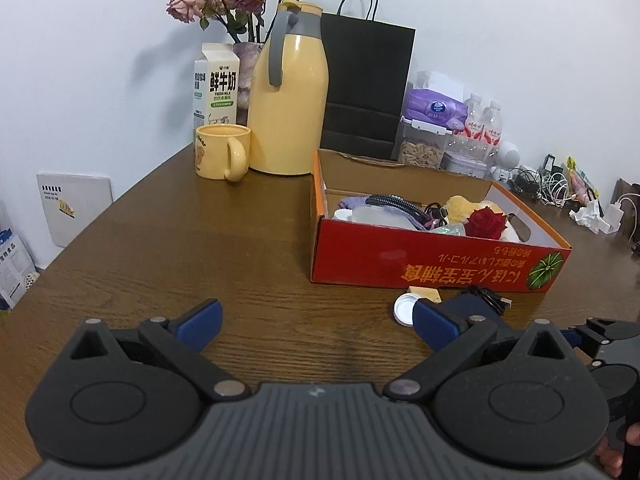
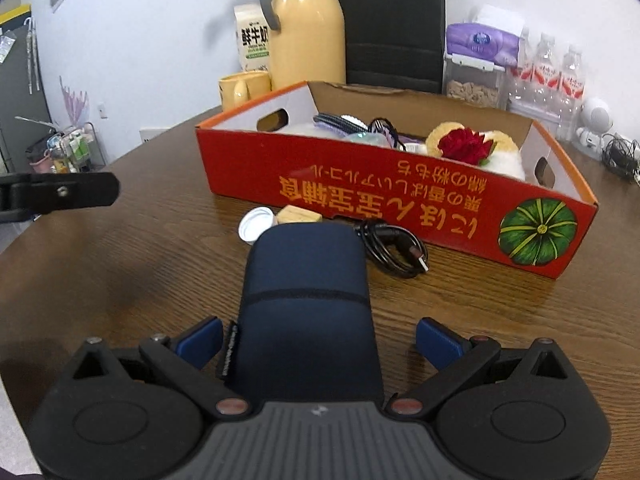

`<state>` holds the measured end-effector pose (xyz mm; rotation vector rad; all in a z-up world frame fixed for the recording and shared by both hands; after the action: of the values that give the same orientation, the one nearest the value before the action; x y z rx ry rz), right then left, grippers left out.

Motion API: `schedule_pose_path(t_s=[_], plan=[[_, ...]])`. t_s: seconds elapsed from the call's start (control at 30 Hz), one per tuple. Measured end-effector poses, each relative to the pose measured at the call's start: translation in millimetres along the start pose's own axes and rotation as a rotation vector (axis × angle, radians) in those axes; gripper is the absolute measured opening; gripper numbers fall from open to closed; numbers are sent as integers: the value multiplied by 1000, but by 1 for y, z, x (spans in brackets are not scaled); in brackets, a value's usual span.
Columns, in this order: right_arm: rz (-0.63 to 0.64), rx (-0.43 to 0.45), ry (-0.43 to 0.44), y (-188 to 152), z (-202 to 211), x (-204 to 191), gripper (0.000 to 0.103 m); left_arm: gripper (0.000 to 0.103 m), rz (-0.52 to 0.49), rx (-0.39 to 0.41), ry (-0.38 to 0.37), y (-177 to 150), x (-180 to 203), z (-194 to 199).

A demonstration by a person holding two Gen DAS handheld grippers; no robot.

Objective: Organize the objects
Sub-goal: 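Withdraw both tools from the box toward the remaining table items, then grasp the navy umbrella with the right tool while the left tool grasps the white lid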

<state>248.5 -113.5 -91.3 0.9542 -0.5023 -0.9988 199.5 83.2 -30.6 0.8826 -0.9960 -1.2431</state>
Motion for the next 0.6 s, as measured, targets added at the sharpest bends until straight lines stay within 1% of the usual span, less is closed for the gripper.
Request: schedule_pose_path(t_s=[0.23, 0.4, 0.47, 0.5, 0.53, 0.6], plan=[[27, 0, -31, -1, -6, 0, 103, 103, 8, -18, -3, -5, -1, -6], [43, -3, 1, 1, -9, -2, 102, 103, 10, -27, 4, -6, -1, -8], [49, 13, 14, 2, -7, -2, 90, 103, 10, -29, 7, -7, -1, -8], [51, 21, 27, 3, -6, -4, 77, 103, 11, -31, 8, -7, -1, -8], [53, 25, 40, 5, -4, -5, 70, 103, 11, -33, 10, -7, -1, -9], [63, 30, 39, 5, -4, -6, 69, 103, 10, -37, 15, -7, -2, -11]])
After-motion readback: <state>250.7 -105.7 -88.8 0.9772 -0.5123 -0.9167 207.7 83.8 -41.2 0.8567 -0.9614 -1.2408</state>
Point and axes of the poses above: each gripper's, at about its wrist camera, not at the fingertips, and z roughly against the way its jaws point, x to its right, y to its top, the point moved 5 cm from there along -z, roughly the way its jaws point, and after that the axes turned 12 degrees about x, right-handed, at the moved point
